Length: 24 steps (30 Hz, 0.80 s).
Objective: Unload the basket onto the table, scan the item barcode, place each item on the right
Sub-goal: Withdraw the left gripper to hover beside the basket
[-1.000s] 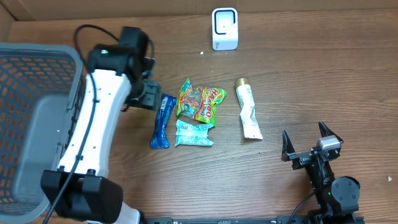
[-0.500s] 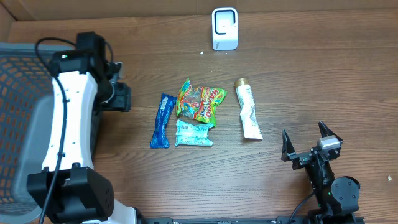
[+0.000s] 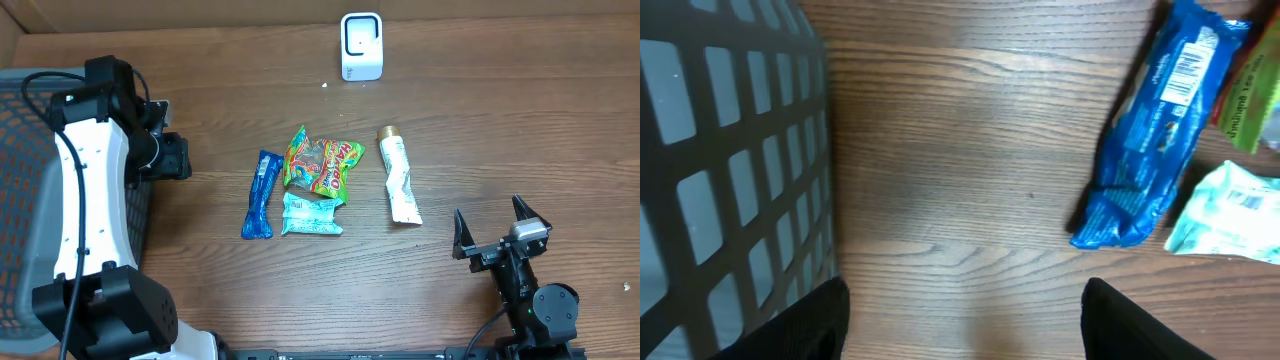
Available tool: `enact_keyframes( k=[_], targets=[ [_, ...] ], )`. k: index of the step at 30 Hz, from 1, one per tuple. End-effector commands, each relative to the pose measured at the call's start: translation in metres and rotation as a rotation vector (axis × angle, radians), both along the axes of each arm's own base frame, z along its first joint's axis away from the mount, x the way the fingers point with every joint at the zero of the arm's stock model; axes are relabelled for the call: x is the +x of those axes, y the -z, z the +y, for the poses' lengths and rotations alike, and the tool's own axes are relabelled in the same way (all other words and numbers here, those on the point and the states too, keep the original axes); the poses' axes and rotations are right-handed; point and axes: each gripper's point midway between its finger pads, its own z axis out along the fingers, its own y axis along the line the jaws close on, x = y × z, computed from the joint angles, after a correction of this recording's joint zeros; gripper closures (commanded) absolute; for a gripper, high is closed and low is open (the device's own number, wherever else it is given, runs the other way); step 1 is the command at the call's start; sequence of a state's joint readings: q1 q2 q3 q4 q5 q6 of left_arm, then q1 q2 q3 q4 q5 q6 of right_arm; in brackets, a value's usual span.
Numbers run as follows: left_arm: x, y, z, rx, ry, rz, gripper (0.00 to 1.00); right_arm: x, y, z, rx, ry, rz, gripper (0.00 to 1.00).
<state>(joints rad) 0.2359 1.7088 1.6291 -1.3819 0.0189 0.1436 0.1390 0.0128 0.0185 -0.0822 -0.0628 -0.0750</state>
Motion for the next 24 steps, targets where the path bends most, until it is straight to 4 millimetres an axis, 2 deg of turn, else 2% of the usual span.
enact_keyframes(
  k=[1, 5, 8, 11, 12, 13, 14, 17, 24],
  targets=[
    [0.007, -0.01, -0.021, -0.11, 0.085, -0.066, 0.37, 0.0, 0.002, 0.001, -0.001, 0.0, -0.004, 0.0],
    [0.013, -0.035, -0.039, -0.142, 0.145, -0.152, 0.38, 0.0, 0.002, 0.001, -0.001, 0.0, -0.004, 0.0],
    [0.014, -0.072, -0.05, -0.121, 0.177, -0.263, 0.37, 0.0, 0.002, 0.001, -0.001, 0.0, -0.004, 0.0],
    [0.011, -0.105, -0.057, -0.103, 0.184, -0.365, 0.31, 0.0, 0.002, 0.001, -0.001, 0.0, -0.004, 0.0],
    [0.009, -0.112, -0.058, -0.094, 0.189, -0.393, 0.26, 0.0, 0.002, 0.001, 0.0, 0.0, -0.004, 0.0],
    [0.008, -0.118, -0.058, -0.087, 0.191, -0.413, 0.0, 0.0, 0.002, 0.001, 0.0, 0.0, -0.004, 0.0],
    [0.007, -0.123, -0.058, -0.079, 0.192, -0.433, 0.0, 0.0, 0.002, 0.001, -0.001, 0.0, -0.004, 0.0],
    [0.002, -0.129, -0.057, -0.068, 0.191, -0.448, 0.0, 0.0, 0.002, 0.001, 0.0, 0.0, -0.004, 0.0],
    [0.005, -0.123, -0.057, -0.073, 0.19, -0.432, 0.0, 0.0, 0.002, 0.001, -0.001, 0.0, -0.004, 0.0]
  ],
)
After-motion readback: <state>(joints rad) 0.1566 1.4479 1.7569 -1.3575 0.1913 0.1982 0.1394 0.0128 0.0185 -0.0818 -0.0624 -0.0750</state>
